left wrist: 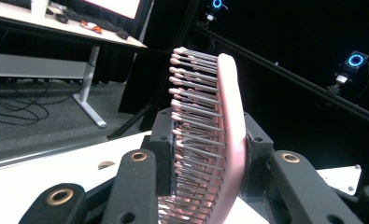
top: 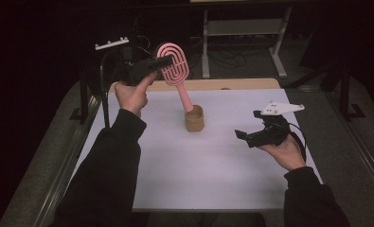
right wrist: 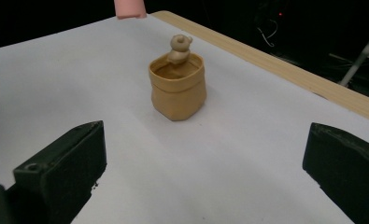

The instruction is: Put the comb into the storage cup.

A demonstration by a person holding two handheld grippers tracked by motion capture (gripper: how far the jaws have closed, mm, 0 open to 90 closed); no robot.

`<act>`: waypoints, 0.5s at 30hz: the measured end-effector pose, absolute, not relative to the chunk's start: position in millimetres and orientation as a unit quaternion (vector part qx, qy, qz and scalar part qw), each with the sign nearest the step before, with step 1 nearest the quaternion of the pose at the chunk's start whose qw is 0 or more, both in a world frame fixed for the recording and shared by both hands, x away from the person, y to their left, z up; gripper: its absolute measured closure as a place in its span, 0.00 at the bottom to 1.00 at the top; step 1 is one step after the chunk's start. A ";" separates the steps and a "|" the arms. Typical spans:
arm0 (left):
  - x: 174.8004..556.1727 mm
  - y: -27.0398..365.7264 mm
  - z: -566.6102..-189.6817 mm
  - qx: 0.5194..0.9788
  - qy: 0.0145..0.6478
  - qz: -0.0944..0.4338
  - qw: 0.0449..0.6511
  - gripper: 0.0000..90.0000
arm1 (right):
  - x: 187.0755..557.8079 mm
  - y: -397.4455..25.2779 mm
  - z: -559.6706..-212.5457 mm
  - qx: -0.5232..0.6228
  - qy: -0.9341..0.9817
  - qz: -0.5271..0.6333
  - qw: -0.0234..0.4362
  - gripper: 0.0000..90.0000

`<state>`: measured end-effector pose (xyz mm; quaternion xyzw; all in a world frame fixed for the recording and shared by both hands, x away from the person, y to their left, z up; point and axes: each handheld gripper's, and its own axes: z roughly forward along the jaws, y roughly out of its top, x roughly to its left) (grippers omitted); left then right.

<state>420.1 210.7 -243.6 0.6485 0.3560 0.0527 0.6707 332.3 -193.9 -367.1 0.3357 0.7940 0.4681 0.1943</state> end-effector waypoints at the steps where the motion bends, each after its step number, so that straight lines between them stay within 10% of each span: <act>1: 420.9 211.3 -244.3 0.647 0.356 0.053 0.672 0.72 | 331.6 -196.1 -368.6 0.338 0.793 0.469 0.194 0.00; 15: 431.1 204.9 -252.6 0.643 0.342 0.054 0.683 0.72 | 318.1 -223.4 -390.1 0.374 0.776 0.473 0.185 0.00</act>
